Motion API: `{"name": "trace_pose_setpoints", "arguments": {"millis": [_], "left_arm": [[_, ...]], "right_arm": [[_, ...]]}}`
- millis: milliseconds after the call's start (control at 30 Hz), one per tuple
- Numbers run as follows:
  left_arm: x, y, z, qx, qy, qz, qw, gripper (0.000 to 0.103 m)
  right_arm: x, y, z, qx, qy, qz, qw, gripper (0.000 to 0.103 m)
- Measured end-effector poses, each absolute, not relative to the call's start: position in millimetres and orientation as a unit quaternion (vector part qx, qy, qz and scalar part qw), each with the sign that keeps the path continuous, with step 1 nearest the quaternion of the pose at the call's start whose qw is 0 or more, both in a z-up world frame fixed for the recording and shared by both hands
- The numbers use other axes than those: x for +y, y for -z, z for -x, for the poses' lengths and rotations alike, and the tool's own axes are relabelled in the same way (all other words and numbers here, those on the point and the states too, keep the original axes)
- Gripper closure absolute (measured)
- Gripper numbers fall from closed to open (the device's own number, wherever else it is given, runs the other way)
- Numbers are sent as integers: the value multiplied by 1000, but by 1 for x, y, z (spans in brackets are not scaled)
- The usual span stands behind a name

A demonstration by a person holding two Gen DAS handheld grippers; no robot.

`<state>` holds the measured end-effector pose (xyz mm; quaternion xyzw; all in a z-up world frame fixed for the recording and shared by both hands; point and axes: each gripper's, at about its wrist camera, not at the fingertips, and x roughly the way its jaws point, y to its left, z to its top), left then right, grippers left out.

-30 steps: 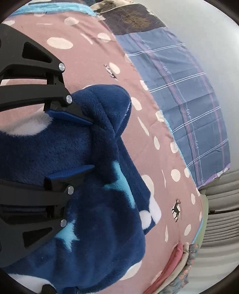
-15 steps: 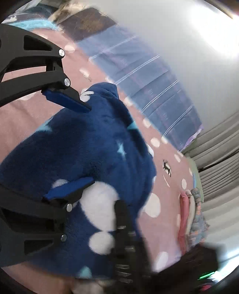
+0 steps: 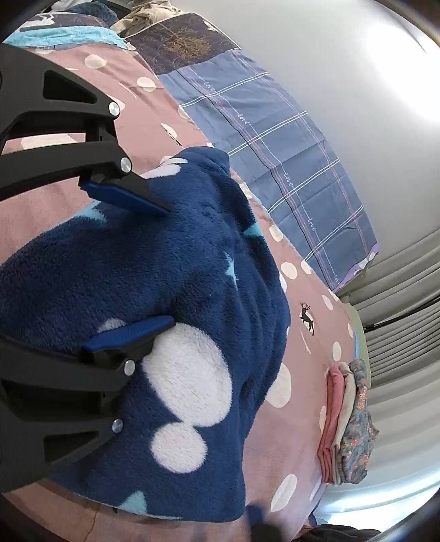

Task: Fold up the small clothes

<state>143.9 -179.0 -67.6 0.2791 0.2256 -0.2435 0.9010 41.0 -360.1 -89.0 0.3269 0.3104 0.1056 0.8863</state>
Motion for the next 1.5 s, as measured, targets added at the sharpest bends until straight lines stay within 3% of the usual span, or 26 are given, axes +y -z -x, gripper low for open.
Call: {"name": "trace_pose_setpoints", "arguments": {"millis": [167,333,567,1067,1100,1167,1200,1300,1500], "left_arm": [[-177,67,-144,228,244,-273,902,43],[-175,67,-144,231,244,-263,904,43],[-173,67,-145,231,247,-254,906,43],[-169,63,-148,239,260,-233,906,43],[-166,60,-150,243,263,-224,906,41],[-148,46,-164,264,275,-165,910,25],[-140,43,-171,268,274,-144,912,12],[-106,37,-214,283,238,-54,928,11],[-74,80,-319,414,280,132,856,6]], "right_arm": [[-344,120,-36,371,-127,-414,821,24],[-344,138,-56,385,-95,-481,782,18],[-336,138,-102,379,-72,-510,769,3],[-323,135,-102,339,-33,-444,828,5],[-323,136,-101,338,-34,-444,829,5],[-321,134,-99,338,-37,-441,831,6],[-322,135,-97,338,-40,-438,832,7],[-324,136,-93,342,-45,-432,833,8],[-321,137,-92,341,-43,-424,838,7]]}}
